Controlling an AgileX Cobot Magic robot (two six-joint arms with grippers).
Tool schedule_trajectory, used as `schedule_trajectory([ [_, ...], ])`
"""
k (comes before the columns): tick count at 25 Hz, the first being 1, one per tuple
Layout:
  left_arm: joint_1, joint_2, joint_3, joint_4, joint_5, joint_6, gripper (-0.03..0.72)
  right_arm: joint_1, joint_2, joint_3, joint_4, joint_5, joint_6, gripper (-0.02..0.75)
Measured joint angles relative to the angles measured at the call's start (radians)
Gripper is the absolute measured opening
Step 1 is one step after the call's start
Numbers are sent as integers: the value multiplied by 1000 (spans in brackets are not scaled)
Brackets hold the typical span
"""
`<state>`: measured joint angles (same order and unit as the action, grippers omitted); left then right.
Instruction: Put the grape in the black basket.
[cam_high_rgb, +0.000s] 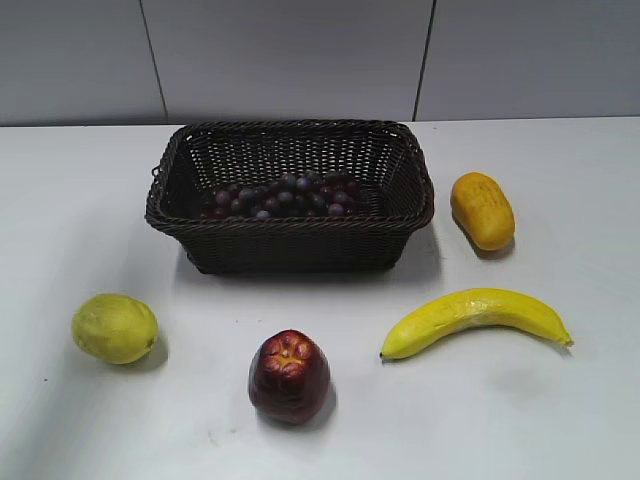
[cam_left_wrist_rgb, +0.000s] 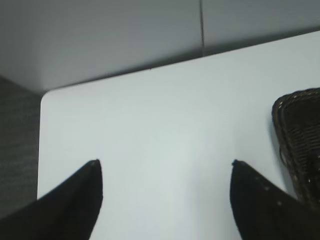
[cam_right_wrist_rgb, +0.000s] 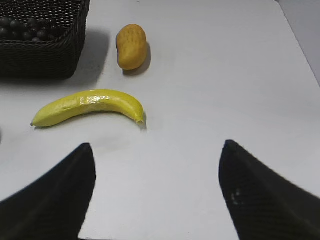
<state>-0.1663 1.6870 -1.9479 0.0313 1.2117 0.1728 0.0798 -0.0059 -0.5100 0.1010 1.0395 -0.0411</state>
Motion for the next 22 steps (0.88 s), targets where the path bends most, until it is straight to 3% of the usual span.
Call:
schedule_trajectory([
  [2, 73, -47, 83, -31, 1, -10, 586, 0, 0, 0, 0, 0, 0, 585],
  [6, 137, -138, 298, -67, 5, -16, 586, 0, 0, 0, 0, 0, 0, 585],
  [15, 143, -399, 830, -160, 10, -17, 578, 0, 0, 0, 0, 0, 0, 585],
  [22, 143, -690, 1011, -163, 8, -31, 542, 0, 0, 0, 0, 0, 0, 585],
])
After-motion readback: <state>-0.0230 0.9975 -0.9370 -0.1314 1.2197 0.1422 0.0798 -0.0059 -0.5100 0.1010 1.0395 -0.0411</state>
